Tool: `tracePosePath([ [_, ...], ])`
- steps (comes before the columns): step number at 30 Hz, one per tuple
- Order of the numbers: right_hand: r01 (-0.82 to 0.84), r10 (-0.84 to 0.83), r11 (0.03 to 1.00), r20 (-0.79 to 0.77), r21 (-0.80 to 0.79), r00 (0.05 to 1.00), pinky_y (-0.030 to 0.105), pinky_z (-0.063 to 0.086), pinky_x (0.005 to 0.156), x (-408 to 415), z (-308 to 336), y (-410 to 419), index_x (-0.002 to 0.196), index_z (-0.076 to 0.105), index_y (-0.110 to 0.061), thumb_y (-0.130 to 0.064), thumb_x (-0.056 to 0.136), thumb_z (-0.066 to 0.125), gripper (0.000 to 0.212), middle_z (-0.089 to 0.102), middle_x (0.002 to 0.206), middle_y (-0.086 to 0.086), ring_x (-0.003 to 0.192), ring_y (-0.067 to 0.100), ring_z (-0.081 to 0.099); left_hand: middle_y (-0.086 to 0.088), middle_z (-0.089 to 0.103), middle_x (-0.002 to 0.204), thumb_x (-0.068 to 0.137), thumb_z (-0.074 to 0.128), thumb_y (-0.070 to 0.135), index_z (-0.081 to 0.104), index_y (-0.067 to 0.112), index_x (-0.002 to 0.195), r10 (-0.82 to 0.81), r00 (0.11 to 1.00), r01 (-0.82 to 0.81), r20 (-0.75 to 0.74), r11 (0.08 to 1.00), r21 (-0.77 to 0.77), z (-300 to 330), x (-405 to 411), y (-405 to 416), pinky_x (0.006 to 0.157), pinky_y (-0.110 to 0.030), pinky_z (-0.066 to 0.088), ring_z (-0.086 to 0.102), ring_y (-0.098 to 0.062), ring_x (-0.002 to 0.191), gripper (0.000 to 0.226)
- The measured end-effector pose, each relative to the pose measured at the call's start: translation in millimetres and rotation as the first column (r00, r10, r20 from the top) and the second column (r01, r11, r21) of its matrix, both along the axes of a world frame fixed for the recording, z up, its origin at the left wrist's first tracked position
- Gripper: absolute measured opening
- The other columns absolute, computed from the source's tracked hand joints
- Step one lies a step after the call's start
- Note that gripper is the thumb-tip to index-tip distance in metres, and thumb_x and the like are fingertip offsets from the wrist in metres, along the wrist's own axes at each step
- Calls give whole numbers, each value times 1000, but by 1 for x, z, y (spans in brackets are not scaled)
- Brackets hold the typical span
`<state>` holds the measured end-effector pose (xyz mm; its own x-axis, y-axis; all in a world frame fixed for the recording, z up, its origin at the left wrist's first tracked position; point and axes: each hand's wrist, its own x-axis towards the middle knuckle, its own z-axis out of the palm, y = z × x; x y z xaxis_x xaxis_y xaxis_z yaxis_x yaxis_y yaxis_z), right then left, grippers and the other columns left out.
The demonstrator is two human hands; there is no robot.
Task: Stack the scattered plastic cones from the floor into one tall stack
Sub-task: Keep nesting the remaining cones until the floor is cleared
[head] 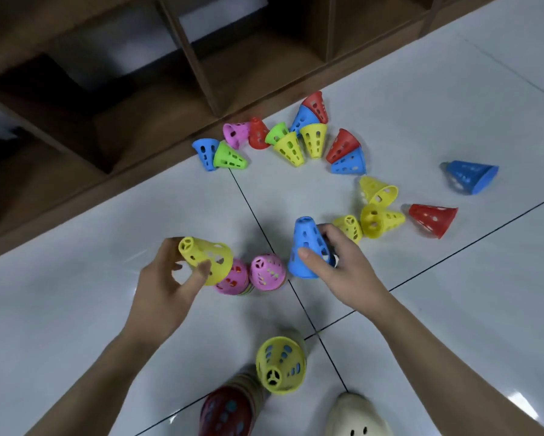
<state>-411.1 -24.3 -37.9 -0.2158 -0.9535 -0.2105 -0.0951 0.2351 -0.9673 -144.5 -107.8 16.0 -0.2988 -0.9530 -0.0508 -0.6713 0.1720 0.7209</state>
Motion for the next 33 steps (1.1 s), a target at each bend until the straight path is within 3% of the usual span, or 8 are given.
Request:
tracePosePath([
  [5,-131,126,986,-55,-99,991,30,52,89,32,-6,-28,119,55,-26,-41,88,68,38,63,113,-6,107,13,61,20,68,97,86,76,29,56,31,110,-98,987,88,127,993,80,-41,11,8,80,-7,43,58,10,97,31],
  [9,-226,191,969,-279,-100,941,26,46,92,44,-26,-36,120,56,-22,-37,86,70,40,57,109,-15,104,5,54,21,65,103,86,78,29,56,31,115,-150,970,125,191,983,137,-58,13,2,79,1,38,52,19,98,36],
  [13,-371,339,928,-466,24,818,38,44,96,43,-56,-35,120,55,-25,-42,80,71,46,56,111,-12,107,7,52,21,64,118,80,65,27,58,35,120,-202,970,175,133,966,191,-51,19,-10,92,-3,38,54,12,110,41],
  [16,-385,333,923,-474,-13,815,31,42,102,33,-56,-30,128,53,-26,-45,77,73,58,56,119,-9,117,7,50,17,64,122,75,54,22,65,24,119,-91,996,86,12,973,215,-40,4,-25,104,-19,39,55,4,117,45],
  [20,102,-199,963,-403,-251,893,21,41,95,-13,-38,-16,117,62,-17,-41,86,65,39,62,113,-4,108,10,55,13,69,111,85,65,22,66,21,112,-122,987,140,-106,975,174,-30,-63,-45,95,-14,42,61,0,107,26],
  [23,510,-571,820,-423,-259,703,36,47,84,-64,-44,-4,103,62,-13,-39,88,60,29,59,98,1,92,18,55,15,64,119,90,70,23,63,29,120,-363,931,363,-46,903,228,-41,-123,-52,93,-12,42,58,2,109,31],
  [26,626,-569,775,-531,-91,628,47,46,93,-102,-67,0,112,61,-17,-53,86,58,45,60,109,5,105,27,53,10,56,128,90,69,27,55,33,134,-555,830,530,44,812,244,-62,-175,-55,95,-20,43,54,-6,115,47],
  [33,606,-423,716,-475,346,772,42,40,102,-115,-89,-10,139,42,-11,-50,85,69,72,48,136,16,124,35,48,-5,55,132,81,79,29,53,27,141,-619,763,542,186,770,336,-119,-234,-60,104,-30,43,54,-21,123,66],
])
